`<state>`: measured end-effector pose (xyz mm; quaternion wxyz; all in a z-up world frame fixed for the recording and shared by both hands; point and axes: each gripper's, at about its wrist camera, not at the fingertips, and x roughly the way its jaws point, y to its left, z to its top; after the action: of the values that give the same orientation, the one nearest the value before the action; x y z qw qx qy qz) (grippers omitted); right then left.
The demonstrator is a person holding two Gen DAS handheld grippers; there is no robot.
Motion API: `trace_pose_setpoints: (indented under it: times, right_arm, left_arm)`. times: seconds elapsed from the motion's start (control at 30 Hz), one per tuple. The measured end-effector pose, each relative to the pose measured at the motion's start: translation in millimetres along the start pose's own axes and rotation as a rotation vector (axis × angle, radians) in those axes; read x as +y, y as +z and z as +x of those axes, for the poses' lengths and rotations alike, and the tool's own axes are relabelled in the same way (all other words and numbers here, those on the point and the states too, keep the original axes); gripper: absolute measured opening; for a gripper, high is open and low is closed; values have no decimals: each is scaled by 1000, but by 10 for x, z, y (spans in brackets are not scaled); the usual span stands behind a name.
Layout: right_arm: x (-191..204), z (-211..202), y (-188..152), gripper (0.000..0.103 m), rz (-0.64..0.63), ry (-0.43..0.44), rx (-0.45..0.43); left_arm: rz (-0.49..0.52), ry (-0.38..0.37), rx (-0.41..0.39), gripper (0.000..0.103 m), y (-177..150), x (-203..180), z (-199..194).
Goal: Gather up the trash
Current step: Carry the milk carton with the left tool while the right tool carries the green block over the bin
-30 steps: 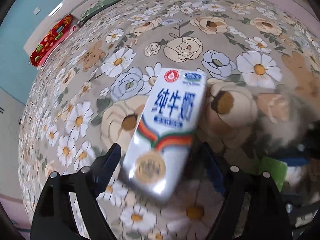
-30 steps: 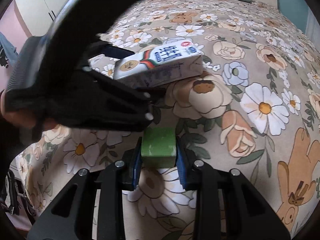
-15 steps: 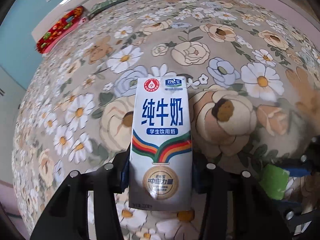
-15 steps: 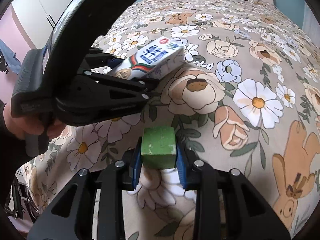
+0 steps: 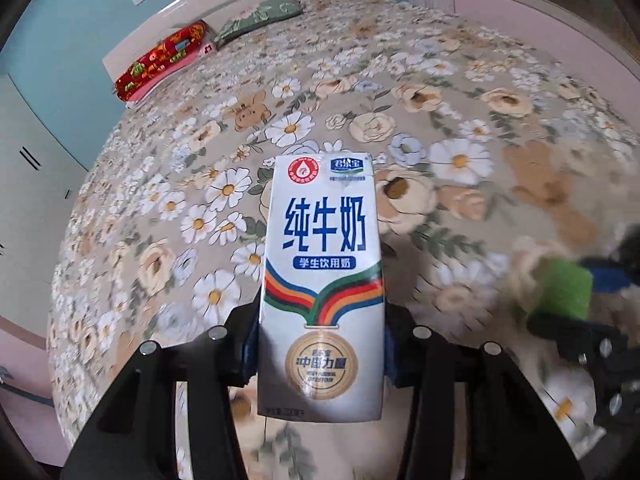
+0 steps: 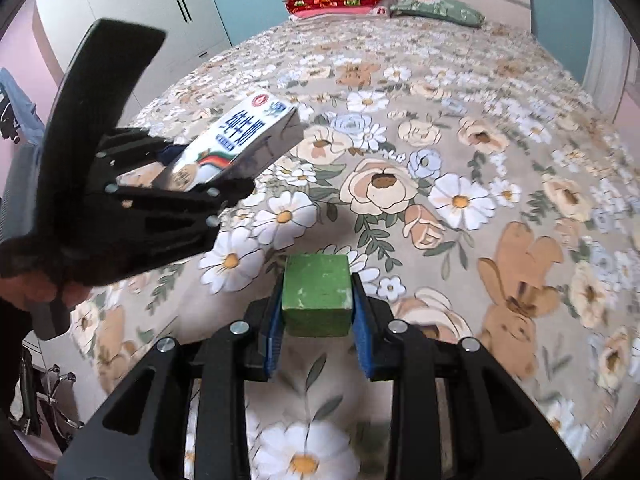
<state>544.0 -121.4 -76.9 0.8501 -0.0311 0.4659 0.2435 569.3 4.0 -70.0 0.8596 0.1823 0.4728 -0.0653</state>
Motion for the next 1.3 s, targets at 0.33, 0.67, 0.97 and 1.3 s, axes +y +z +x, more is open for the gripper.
trace_pose_setpoints:
  times: [0.33, 0.67, 0.97, 1.3]
  right_arm:
    - [365, -1238, -232, 32, -33, -53, -109]
    - [796, -2199, -608, 32, -97, -91, -191]
    - [1055, -2808, -1074, 32, -131, -114, -228]
    - [1257, -3098, -1599, 32, -162, -119, -229]
  left_arm:
    - [40, 40, -103, 49, -407, -225, -1331]
    - [37, 92, -169, 49, -882, -356, -2302]
    - [36, 111, -215, 49, -1379, -494, -2940]
    - [30, 115, -238, 49, -1942, -563, -3223]
